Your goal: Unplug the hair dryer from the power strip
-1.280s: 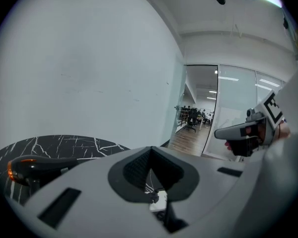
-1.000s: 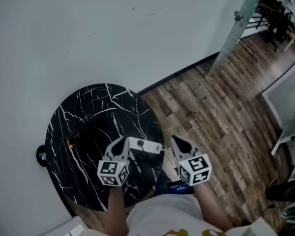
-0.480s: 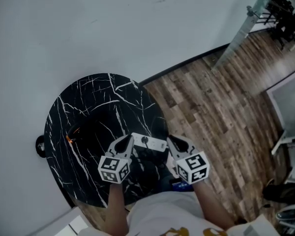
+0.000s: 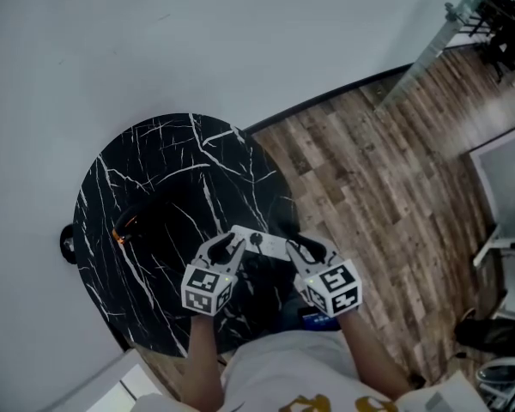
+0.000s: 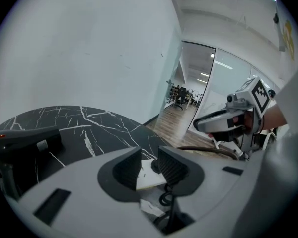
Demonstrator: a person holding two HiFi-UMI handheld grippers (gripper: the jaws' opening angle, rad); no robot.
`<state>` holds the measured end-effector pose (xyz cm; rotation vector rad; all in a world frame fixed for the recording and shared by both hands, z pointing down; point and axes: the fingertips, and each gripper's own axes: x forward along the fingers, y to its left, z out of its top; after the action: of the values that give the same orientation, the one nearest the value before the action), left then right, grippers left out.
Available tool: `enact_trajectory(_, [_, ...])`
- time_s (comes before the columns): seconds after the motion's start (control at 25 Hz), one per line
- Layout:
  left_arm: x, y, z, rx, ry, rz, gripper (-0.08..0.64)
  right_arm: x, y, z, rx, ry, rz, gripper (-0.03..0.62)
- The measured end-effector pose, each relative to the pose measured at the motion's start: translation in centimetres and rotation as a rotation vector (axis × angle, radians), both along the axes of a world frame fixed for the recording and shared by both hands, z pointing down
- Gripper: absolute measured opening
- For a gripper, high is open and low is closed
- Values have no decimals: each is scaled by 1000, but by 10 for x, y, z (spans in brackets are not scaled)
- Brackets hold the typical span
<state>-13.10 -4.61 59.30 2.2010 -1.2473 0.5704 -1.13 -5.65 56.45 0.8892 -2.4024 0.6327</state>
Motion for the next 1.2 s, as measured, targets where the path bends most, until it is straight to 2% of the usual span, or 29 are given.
enact_trajectory(0.2, [3, 7, 20, -53, -37, 67, 112, -7, 14, 26, -46, 76, -79, 119])
enact_trajectory(0.4, [8, 7, 30, -50, -118, 165, 129, -5, 25, 53, -68, 180, -147, 168])
enact_trajectory(0.6, [17, 4, 33, -31, -196, 285, 153, -9, 34, 67, -54, 245, -243, 206])
enact_trajectory(0.84, [29, 5, 40, -34, -250, 409, 153, -13, 39, 82, -42, 320, -324, 218])
enact_trajectory(1.04, [30, 3, 46, -5, -391, 560, 153, -15, 39, 91, -41, 337, -359, 218])
enact_trajectory(1.2, [34, 2, 48, -31, -385, 624, 152, -17, 40, 92, -41, 356, -399, 221])
